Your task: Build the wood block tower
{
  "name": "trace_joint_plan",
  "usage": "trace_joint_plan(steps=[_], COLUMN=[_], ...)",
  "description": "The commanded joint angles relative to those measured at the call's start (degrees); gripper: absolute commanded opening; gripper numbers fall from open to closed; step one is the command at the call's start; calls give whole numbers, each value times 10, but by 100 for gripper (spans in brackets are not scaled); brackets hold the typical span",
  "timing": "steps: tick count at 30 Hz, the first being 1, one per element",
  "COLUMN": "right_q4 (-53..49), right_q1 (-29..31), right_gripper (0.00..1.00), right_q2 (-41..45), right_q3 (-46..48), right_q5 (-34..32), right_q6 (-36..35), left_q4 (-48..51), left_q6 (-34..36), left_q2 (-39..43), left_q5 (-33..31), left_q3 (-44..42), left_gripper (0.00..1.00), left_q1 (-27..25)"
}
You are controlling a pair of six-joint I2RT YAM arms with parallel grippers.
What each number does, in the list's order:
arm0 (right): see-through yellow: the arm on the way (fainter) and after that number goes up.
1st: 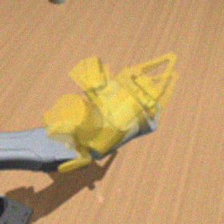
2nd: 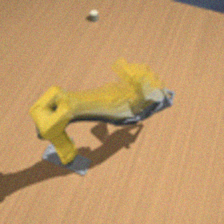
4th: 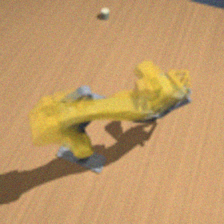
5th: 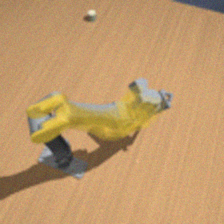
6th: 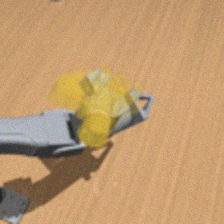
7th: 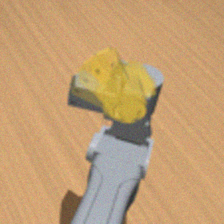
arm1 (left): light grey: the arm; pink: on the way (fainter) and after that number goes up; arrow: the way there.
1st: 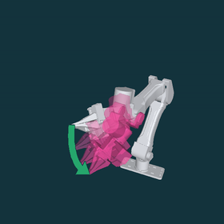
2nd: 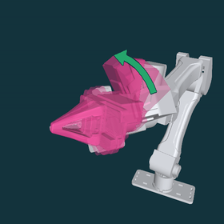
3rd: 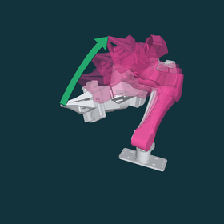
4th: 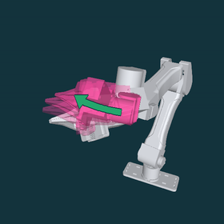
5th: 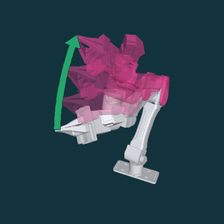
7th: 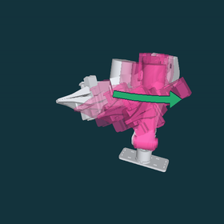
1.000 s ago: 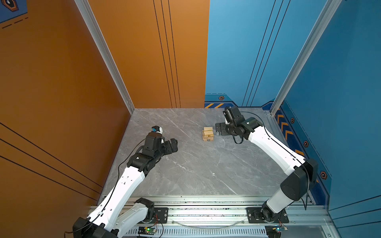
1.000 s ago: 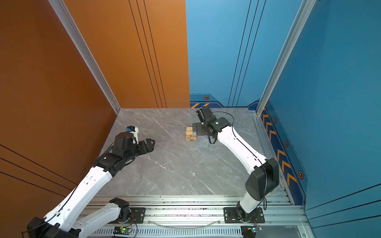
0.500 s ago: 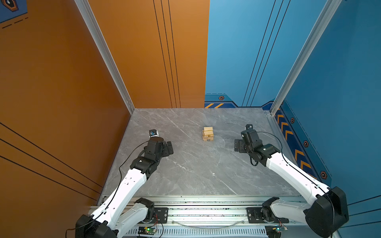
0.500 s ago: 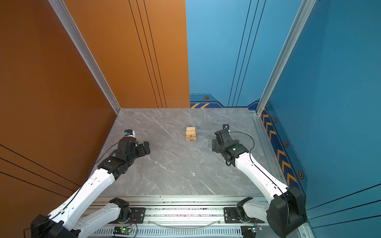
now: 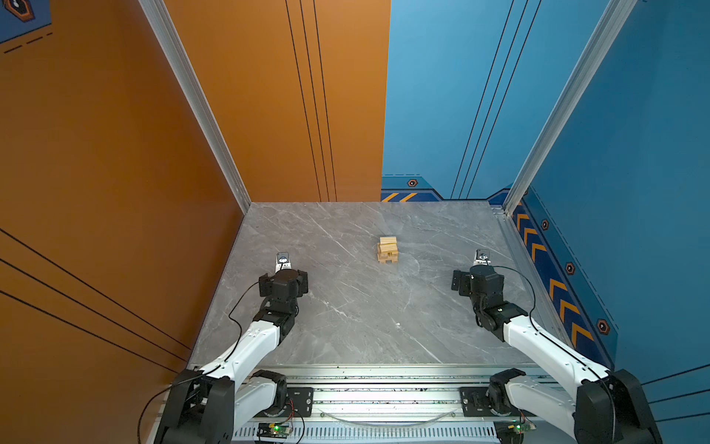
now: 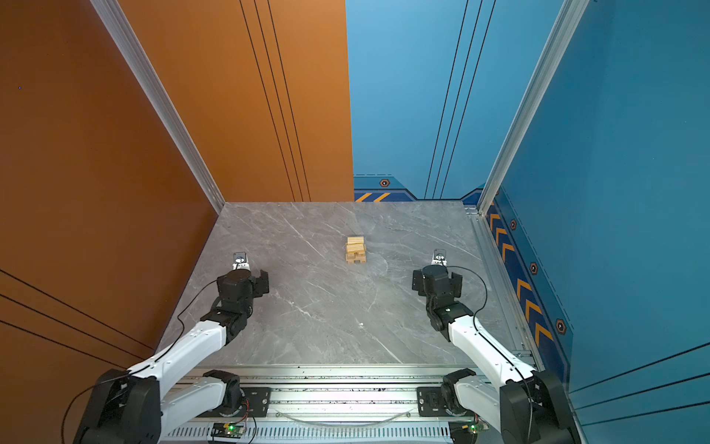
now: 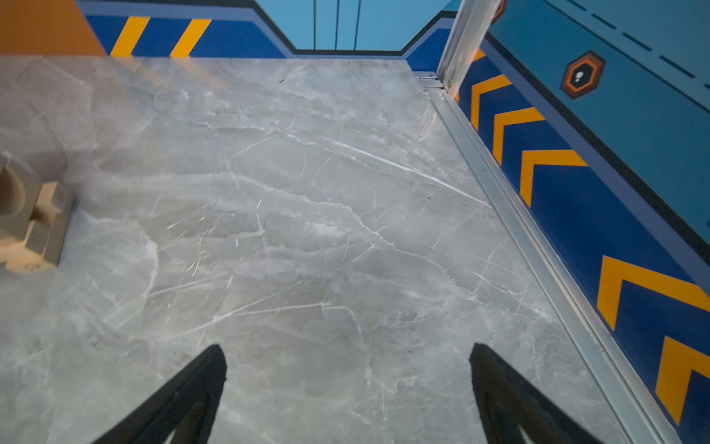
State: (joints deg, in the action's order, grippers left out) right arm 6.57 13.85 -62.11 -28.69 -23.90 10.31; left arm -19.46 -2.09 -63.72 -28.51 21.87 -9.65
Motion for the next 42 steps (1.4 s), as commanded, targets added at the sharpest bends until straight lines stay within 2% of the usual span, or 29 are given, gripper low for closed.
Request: trace_joint_plan(steps=[1,5,10,12,16,18,21,22,24,33,42], right_q4=[103,195,340,384,438,387,431,457,429,436,425], right_q1=[-47,-88,-150,-156,-163,-148,-122,-110,-107,-110,-128], right_gripper=[100,100,100,100,100,100,100,100,100,100,100], right_q2=[-6,-27,-77,-106,-189,-191,-255,-265,-252,-257,-256], right_q3=[29,78,134,132,106,81,70,74,72,71,66], right_q5=[26,32,61,62,93,105,153,146,147,138,169], right_q6=[3,2,34,26,9,-14,-69,-81,-85,-78,-66], left_q4=[-144,-254,-267,-277,-447,-446,-376,-363,-328,-327,-327], left_q6=[28,0,2,-5,-1,17,21,20,17,15,16], left_q2=[-31,-98,-121,-134,-243,-263,-255,-257,-255,-257,-257], left_q5=[55,103,159,174,201,220,217,218,220,220,217], left_q3=[-33,-55,-43,-43,-69,-55,-25,-18,-1,1,0], left_gripper=[98,98,98,98,98,98,98,98,98,98,98], left_q1=[23,58,77,90,97,89,87,88,91,91,90])
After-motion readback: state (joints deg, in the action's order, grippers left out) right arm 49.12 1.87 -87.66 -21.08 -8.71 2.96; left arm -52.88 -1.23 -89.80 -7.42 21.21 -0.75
